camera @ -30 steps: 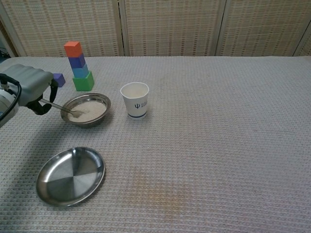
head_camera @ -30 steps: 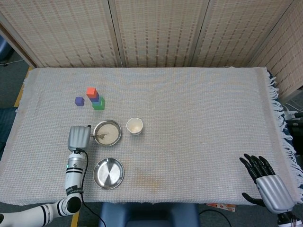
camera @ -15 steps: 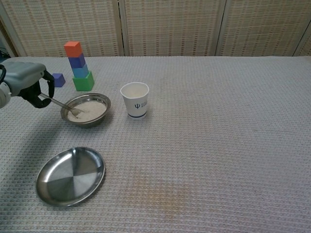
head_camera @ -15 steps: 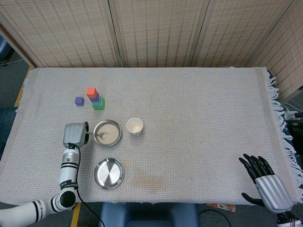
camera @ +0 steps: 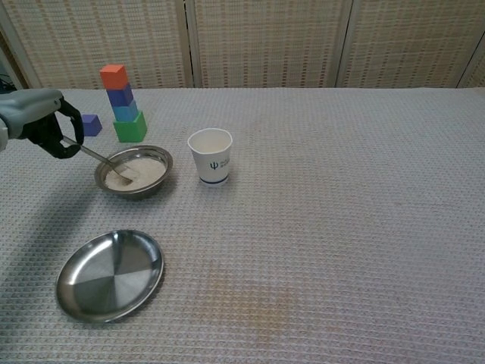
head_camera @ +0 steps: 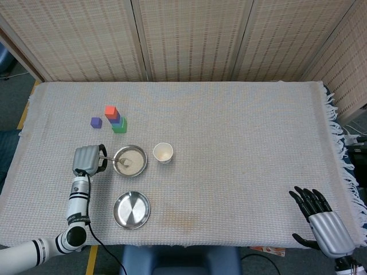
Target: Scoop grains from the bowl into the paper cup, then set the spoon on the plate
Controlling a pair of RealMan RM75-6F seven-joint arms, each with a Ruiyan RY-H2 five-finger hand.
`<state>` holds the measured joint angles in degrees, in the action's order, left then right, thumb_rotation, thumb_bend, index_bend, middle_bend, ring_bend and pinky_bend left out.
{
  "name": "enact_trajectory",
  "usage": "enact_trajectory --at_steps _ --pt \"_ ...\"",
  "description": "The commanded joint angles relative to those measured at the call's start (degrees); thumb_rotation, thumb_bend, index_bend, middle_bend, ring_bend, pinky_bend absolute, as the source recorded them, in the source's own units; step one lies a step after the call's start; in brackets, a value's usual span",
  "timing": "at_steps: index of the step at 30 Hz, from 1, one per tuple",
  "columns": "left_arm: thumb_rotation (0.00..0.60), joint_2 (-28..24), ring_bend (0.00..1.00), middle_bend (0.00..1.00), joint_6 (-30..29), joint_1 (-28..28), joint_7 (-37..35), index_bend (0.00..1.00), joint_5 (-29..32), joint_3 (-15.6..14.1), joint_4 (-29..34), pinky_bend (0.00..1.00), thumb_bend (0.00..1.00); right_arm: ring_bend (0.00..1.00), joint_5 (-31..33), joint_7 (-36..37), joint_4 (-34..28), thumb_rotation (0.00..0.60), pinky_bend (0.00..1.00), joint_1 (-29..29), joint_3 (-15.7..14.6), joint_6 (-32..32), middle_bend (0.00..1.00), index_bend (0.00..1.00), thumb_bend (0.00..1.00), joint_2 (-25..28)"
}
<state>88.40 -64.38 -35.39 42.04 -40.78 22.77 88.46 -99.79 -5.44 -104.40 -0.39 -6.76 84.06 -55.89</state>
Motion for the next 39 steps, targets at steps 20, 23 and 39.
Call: enact_trajectory --at_steps 20,23,39 --pt "0.600 -5.92 1.00 1.00 3.66 -0.18 -18.20 1.00 1.28 1.05 2.64 1.00 0.53 0.00 0.25 -0.28 -0.10 0.600 0.00 0.13 0.02 -0.32 0.00 0.00 0.04 -0.12" --pt "0.600 -6.19 1.00 1.00 3.56 -0.77 -19.00 1.00 1.45 1.18 3.00 1.00 0.53 0.00 0.16 -0.32 -0.06 0.600 0.00 0.06 0.00 -0.18 0.00 0.00 0.04 -0.16" --pt "0.600 -4.61 1.00 1.00 1.34 -9.14 -14.52 1.00 9.10 3.42 6.39 1.00 0.53 0.00 1.02 0.49 0.17 0.600 0.00 0.52 0.30 -0.84 0.00 0.00 0.04 0.06"
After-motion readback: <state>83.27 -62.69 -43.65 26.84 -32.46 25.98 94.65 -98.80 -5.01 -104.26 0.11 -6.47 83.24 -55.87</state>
